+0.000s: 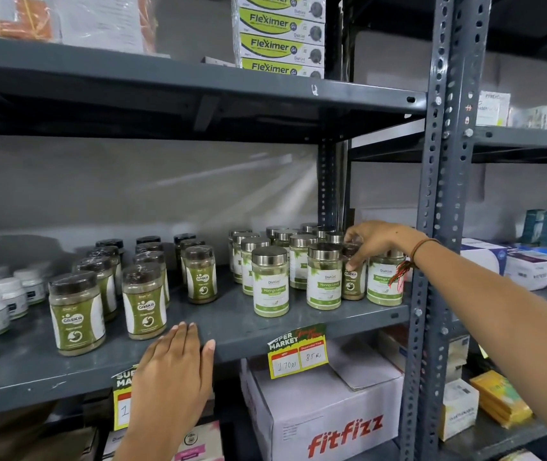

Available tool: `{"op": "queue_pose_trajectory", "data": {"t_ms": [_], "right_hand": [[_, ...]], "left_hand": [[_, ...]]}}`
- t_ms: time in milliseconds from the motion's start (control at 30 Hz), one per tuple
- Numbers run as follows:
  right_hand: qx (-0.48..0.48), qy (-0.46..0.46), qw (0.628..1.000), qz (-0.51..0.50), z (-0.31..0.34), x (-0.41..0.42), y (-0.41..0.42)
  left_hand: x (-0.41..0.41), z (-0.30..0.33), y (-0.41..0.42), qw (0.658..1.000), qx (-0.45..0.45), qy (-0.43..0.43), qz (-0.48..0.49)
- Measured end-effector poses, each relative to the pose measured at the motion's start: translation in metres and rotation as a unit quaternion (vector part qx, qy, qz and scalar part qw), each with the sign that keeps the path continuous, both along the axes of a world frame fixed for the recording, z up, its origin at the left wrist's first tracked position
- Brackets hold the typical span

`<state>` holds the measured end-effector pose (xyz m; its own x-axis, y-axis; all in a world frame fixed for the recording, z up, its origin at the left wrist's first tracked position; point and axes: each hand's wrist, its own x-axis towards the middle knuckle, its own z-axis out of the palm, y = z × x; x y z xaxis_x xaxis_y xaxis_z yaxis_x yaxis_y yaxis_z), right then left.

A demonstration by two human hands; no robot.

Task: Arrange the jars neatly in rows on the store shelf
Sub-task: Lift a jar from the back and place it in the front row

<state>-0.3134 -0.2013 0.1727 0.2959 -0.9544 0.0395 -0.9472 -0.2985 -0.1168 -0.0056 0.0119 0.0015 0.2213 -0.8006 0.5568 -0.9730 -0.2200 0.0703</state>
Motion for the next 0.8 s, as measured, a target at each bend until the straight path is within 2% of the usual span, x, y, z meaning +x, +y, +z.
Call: {"op": "queue_pose_trajectory", "data": {"t_ms": [133, 333, 500, 600, 733, 800], "right_hand": [[-0.051, -0.035, 0.998, -0.009, 0.007, 0.000, 0.001], [-0.196, -0.056, 0.979, -0.003, 0.041, 0.011, 0.021], [-0.286, -0.097, 0.951, 0.066, 0.074, 0.039, 0.058], [-0.287, -0.138, 0.938, 0.140, 0.081, 0.070, 0.083], [-0.221, -0.197, 0.926, 0.233, 0.067, 0.118, 0.110], [-0.181, -0.197, 0.927, 0.264, 0.055, 0.142, 0.117]], "left_hand": [[0.001, -0.001, 0.000, 1.000, 0.003, -0.005, 0.000], [0.002, -0.003, -0.002, 1.000, -0.002, -0.007, 0.002], [0.002, -0.003, -0.002, 1.000, -0.008, -0.009, 0.003], [0.001, -0.002, -0.002, 1.000, -0.013, -0.007, 0.002], [0.001, -0.003, -0.002, 1.000, -0.013, -0.006, -0.002], [0.001, -0.003, -0.002, 1.000, -0.015, -0.002, -0.006]]}}
